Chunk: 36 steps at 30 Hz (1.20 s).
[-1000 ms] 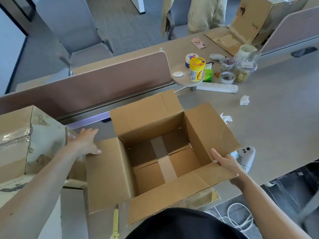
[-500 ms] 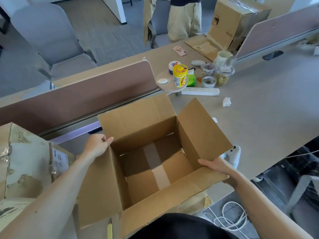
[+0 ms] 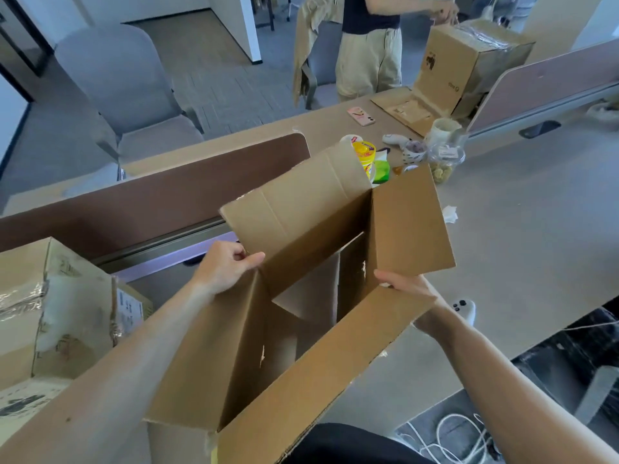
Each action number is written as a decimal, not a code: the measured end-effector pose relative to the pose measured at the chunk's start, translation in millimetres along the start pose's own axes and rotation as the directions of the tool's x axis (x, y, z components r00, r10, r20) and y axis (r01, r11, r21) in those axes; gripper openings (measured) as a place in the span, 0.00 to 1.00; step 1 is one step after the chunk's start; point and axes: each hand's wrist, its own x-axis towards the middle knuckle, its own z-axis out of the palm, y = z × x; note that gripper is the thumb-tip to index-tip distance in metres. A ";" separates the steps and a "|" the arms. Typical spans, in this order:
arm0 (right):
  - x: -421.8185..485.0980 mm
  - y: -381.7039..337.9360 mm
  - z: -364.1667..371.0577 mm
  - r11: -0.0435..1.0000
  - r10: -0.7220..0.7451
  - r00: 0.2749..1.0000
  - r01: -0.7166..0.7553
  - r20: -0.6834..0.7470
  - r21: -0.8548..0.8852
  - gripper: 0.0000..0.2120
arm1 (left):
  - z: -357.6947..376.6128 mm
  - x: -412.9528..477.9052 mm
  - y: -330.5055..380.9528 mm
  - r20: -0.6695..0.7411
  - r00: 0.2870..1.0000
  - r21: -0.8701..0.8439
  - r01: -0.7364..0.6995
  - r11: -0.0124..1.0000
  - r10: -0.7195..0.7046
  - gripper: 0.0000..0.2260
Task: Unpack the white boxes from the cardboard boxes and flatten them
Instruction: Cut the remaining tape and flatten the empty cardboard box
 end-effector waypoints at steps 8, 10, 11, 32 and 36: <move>4.8 -12.3 42.1 0.987 0.120 0.992 -0.114 -0.049 0.110 0.12 | 12.5 -24.7 36.7 0.280 0.956 -0.388 0.031 0.921 0.085 0.12; 5.8 -9.7 49.2 0.983 0.127 0.990 -0.118 -0.060 0.140 0.12 | 17.8 -28.8 42.6 0.305 0.946 -0.410 0.027 0.912 0.109 0.14; 6.2 -8.1 52.3 0.982 0.127 0.990 -0.117 -0.061 0.145 0.13 | 19.3 -31.3 46.4 0.312 0.942 -0.418 0.023 0.908 0.120 0.14; 24.6 39.4 84.6 0.907 -0.303 0.953 0.293 0.015 -0.303 0.38 | 6.3 -9.6 72.9 0.516 0.851 -0.300 0.075 0.951 0.096 0.06; 28.6 49.4 50.9 0.939 -0.242 0.940 0.165 -0.241 -0.301 0.37 | -18.2 -11.7 62.9 0.335 0.938 -0.454 0.080 0.887 0.087 0.11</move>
